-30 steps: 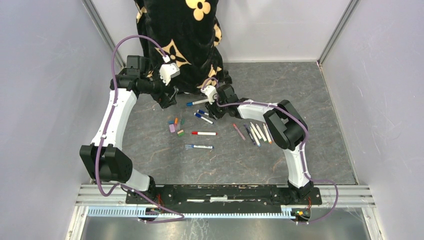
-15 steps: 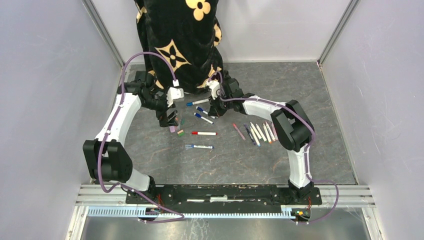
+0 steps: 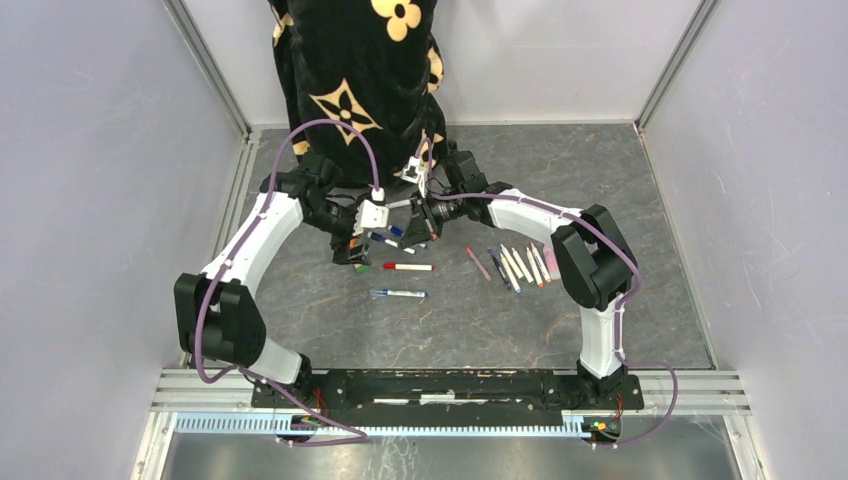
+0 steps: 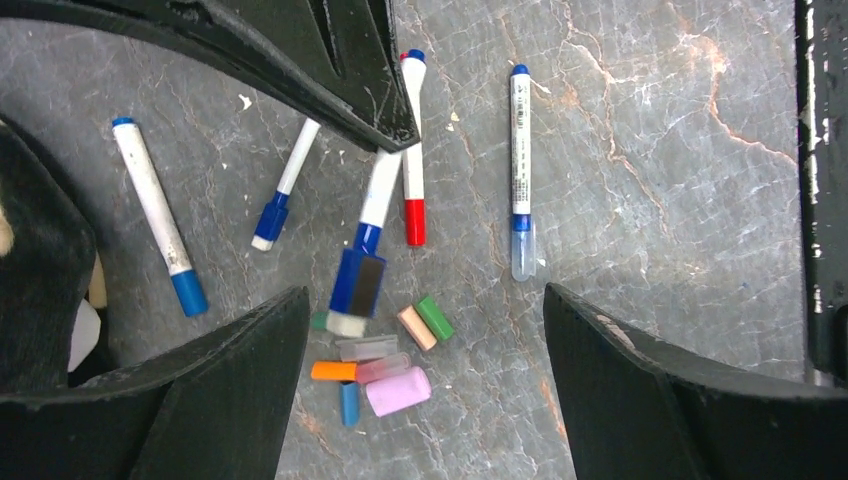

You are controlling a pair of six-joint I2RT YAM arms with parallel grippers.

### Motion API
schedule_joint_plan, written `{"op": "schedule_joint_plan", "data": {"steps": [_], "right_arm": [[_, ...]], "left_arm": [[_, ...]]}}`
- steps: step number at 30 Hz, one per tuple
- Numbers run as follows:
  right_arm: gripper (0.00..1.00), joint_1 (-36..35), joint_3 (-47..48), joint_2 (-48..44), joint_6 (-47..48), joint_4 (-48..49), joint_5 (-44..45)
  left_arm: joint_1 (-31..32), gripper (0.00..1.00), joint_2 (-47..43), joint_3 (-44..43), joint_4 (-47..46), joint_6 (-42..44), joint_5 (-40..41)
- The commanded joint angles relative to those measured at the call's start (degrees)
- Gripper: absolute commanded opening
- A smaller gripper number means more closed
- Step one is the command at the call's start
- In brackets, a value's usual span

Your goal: Open the pen caps

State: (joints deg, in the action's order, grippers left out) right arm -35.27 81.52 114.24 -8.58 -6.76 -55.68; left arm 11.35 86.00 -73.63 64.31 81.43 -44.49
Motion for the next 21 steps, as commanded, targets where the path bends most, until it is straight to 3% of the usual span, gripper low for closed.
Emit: {"op": "schedule_joint_plan", "data": {"steps": [1, 15, 21], "right_arm": [[0.00, -0.3, 1.0, -1.9, -2.2, 0.7, -6.7], [0.00, -1.6, 3.2, -0.2, 0.1, -4.0, -9.5], [0.00, -1.8, 4.0, 0.2, 1.3, -5.8, -8.9]], "left_arm": [[2.4, 0.90, -1.4, 1.7, -4.8, 2.9, 1.6], [5.0, 0.71, 0.2, 2.2, -11.5, -0.6, 7.5], [5.1, 0.80, -0.2, 2.3, -14.2, -2.5, 7.4]]}}
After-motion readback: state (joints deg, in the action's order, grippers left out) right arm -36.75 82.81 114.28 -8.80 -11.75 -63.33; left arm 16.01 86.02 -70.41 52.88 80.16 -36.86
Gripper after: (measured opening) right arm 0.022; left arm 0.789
